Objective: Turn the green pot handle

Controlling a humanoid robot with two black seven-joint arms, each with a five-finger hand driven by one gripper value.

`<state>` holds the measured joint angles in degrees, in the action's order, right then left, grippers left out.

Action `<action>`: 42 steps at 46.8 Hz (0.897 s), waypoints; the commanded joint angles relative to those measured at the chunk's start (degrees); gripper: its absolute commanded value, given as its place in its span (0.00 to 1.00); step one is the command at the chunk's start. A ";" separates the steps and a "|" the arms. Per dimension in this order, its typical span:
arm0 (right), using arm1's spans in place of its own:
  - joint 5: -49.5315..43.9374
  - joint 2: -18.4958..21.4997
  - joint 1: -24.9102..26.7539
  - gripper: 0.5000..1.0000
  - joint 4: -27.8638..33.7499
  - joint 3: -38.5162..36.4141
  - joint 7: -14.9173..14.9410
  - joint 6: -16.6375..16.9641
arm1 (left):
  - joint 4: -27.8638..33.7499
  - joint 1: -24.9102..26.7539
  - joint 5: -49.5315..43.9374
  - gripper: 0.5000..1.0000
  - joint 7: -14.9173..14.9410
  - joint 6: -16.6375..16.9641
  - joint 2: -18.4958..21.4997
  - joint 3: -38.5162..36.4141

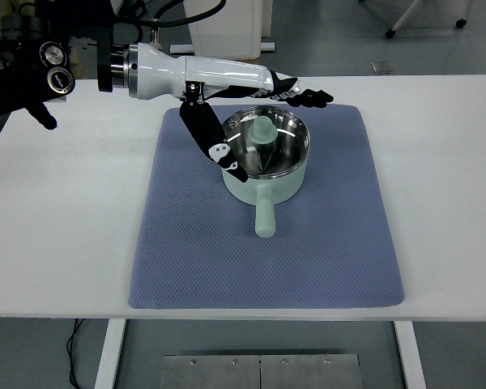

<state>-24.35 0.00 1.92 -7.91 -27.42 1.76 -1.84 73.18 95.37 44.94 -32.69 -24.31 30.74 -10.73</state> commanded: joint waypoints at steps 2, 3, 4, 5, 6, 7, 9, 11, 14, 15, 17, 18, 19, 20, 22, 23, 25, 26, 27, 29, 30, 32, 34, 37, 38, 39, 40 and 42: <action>0.00 0.00 0.01 1.00 0.00 0.00 0.00 0.00 | 0.29 0.70 1.64 1.00 0.08 -0.38 -1.21 0.01; 0.00 0.00 0.01 1.00 0.00 0.00 0.00 0.00 | 0.56 0.78 2.17 1.00 0.08 -0.38 -1.47 0.01; 0.00 0.00 0.01 1.00 0.00 0.00 0.00 0.00 | 0.73 0.79 2.78 1.00 0.08 -0.38 -1.73 0.01; 0.00 0.00 0.01 1.00 0.00 0.00 0.00 0.00 | 0.91 0.87 3.48 1.00 0.26 -0.38 -2.00 0.01; 0.00 0.00 0.01 1.00 0.00 0.00 0.00 0.00 | 0.91 0.96 4.28 1.00 0.52 -0.38 -2.26 0.01; 0.00 0.00 0.01 1.00 0.00 0.00 0.00 0.00 | 1.00 1.05 5.15 1.00 0.70 -0.38 -2.52 0.01; 0.00 0.00 0.01 1.00 0.00 0.00 0.00 0.00 | 1.17 1.23 7.00 1.00 0.70 -0.47 -3.05 -0.16; 0.00 0.00 0.01 1.00 0.00 0.00 0.00 0.00 | 1.26 1.31 8.50 1.00 0.87 -0.38 -3.67 -0.17; 0.00 0.00 0.01 1.00 0.00 0.00 0.00 0.00 | 1.26 1.23 9.64 1.00 0.87 -0.30 -4.46 -0.34; 0.00 0.00 0.01 1.00 0.00 0.00 0.00 0.00 | 1.17 1.23 9.64 1.00 0.87 -0.30 -4.63 -0.43; 0.00 0.00 0.01 1.00 0.00 0.00 0.00 0.00 | 1.09 1.23 9.91 1.00 0.87 -0.30 -5.34 -0.69; 0.00 0.00 0.01 1.00 0.00 0.00 0.00 0.00 | 1.09 1.31 9.91 1.00 0.87 -0.30 -5.60 -0.95; 0.00 0.00 0.01 1.00 0.00 0.00 0.00 0.00 | 1.09 1.31 10.00 1.00 0.87 -0.30 -5.86 -1.30; 0.00 0.00 0.01 1.00 0.00 0.00 0.00 0.00 | 1.00 1.40 10.17 1.00 0.96 -0.30 -6.21 -1.66; 0.00 0.00 0.01 1.00 0.00 0.00 0.00 0.00 | 0.91 1.58 10.70 1.00 0.96 -0.30 -7.09 -2.53; 0.00 0.00 0.01 1.00 0.00 0.00 -0.09 0.00 | 0.91 1.66 11.22 1.00 1.05 -0.30 -7.53 -2.97; 0.00 0.00 0.01 1.00 0.00 0.00 0.00 0.00 | 0.91 1.93 12.71 1.00 1.57 -0.30 -8.67 -3.68; 0.00 0.00 0.01 1.00 0.00 0.00 0.00 0.00 | 0.91 1.93 13.42 1.00 2.19 -0.30 -9.20 -3.94; 0.00 0.00 0.01 1.00 0.00 0.00 0.00 0.00 | 0.91 1.93 14.03 1.00 2.98 -0.30 -9.73 -4.12; 0.00 0.00 0.01 1.00 0.00 0.00 0.00 0.00 | 0.82 1.75 14.91 1.00 4.82 -0.30 -10.52 -4.65; 0.00 0.00 0.01 1.00 0.00 0.00 0.00 0.00 | 0.82 1.75 15.27 1.00 5.53 -0.30 -10.87 -5.08; 0.00 0.00 0.01 1.00 0.00 0.00 0.00 0.00 | 0.73 1.75 15.71 1.00 6.50 -0.30 -11.49 -6.05; 0.00 0.00 0.01 1.00 0.00 0.00 0.00 0.00 | 0.73 1.75 16.23 1.00 6.85 -0.30 -12.28 -6.67; 0.00 0.00 0.01 1.00 0.00 0.00 0.00 0.00 | 0.38 1.67 16.85 1.00 6.94 -0.30 -13.51 -7.37; 0.00 0.00 0.01 1.00 0.00 0.00 0.00 0.00 | 0.12 1.58 16.94 1.00 6.94 -0.30 -13.69 -7.63; 0.00 0.00 0.01 1.00 0.00 0.00 0.00 0.00 | 0.03 1.58 17.03 1.00 6.94 -0.30 -13.86 -7.90; 0.00 0.00 0.01 1.00 0.00 0.00 0.00 0.00 | -0.14 1.49 17.29 1.00 6.94 -0.30 -13.95 -8.16; 0.00 0.00 0.01 1.00 0.00 0.00 0.00 0.00 | -0.23 1.49 17.55 1.00 6.94 -0.30 -14.39 -8.51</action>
<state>-24.35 0.00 1.94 -7.91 -27.42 1.75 -1.85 73.14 96.89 62.08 -25.74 -24.60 16.87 -18.76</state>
